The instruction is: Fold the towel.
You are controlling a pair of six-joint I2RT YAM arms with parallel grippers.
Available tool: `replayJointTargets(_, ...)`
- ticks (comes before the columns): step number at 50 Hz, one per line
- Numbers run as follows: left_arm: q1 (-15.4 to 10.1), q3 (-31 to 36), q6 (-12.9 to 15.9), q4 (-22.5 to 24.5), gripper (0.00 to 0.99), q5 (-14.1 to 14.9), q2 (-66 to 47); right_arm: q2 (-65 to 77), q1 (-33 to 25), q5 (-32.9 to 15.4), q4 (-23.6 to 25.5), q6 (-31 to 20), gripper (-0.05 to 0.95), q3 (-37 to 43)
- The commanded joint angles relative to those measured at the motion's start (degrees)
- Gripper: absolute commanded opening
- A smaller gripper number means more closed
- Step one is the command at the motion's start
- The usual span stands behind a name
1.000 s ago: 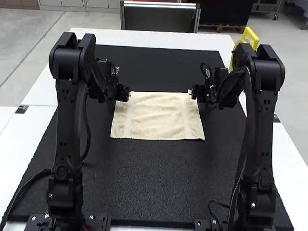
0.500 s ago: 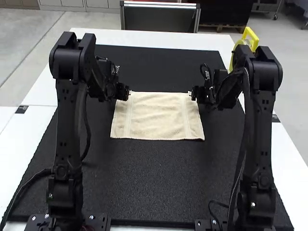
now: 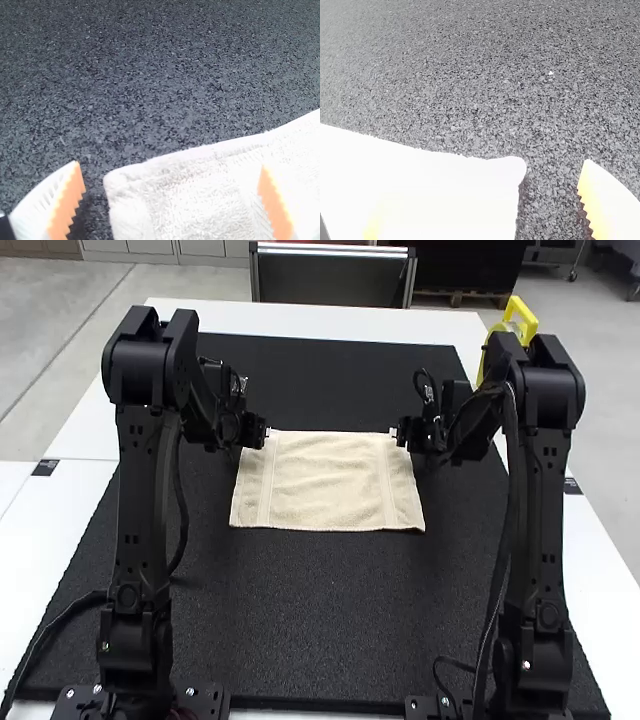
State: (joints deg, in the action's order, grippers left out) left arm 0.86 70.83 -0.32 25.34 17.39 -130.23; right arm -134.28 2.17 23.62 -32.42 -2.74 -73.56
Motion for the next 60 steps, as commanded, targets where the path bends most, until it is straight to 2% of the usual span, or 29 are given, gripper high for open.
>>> replayJointTargets(1,0.89,1.24,-0.39,0.32,0.811,0.1,-2.48,-1.86,2.13,1.08,0.26,0.19,0.8,-1.24)
replayJointTargets(7,0.98,1.24,-0.3,0.06,0.811,0.02,-2.57,-2.04,2.04,0.82,0.26,0.19,0.8,-1.24)
replayJointTargets(11,0.89,1.24,-0.3,0.06,0.805,0.1,-2.57,-2.13,1.96,0.82,0.08,0.11,0.64,-1.15)
replayJointTargets(13,0.98,1.24,-0.39,0.15,0.73,0.1,-2.57,-2.13,1.78,0.82,0.08,0.19,0.61,-1.15)
replayJointTargets(19,0.98,1.07,-0.74,0.06,0.608,0.1,-2.57,-2.13,1.69,0.82,0.08,0.19,0.52,-0.97)
replayJointTargets(23,0.98,0.89,-0.83,0.32,0.428,0.19,-2.66,-2.13,1.6,0.82,-0.01,0.19,0.42,-0.71)
replayJointTargets(27,0.98,0.89,-1.09,0.5,0.257,0.28,-2.74,-2.13,1.52,0.91,-0.53,0.28,0.25,-0.36)
replayJointTargets(31,1.07,0.89,-1.09,0.5,0.046,0.37,-2.92,-2.13,1.43,0.91,-1.06,0.37,0.06,0.0)
replayJointTargets(32,1.16,0.8,-1.09,0.5,0.023,0.37,-2.92,-2.13,1.34,0.91,-1.15,0.28,0.02,0.0)
replayJointTargets(33,1.25,0.8,-1.09,0.5,0.026,0.37,-2.92,-2.13,1.25,0.91,-1.15,0.28,-0.02,0.08)
replayJointTargets(57,1.86,0.28,-0.91,2.43,0.028,0.37,-2.92,-2.66,0.55,2.31,-2.03,0.9,-0.02,0.35)
replayJointTargets(58,1.77,0.36,-0.91,2.52,0.052,0.28,-3.01,-2.74,0.55,2.31,-2.03,0.9,-0.02,0.35)
replayJointTargets(60,1.86,0.36,-0.91,2.69,0.189,0.28,-3.18,-2.83,0.46,2.4,-2.03,0.99,-0.02,0.35)
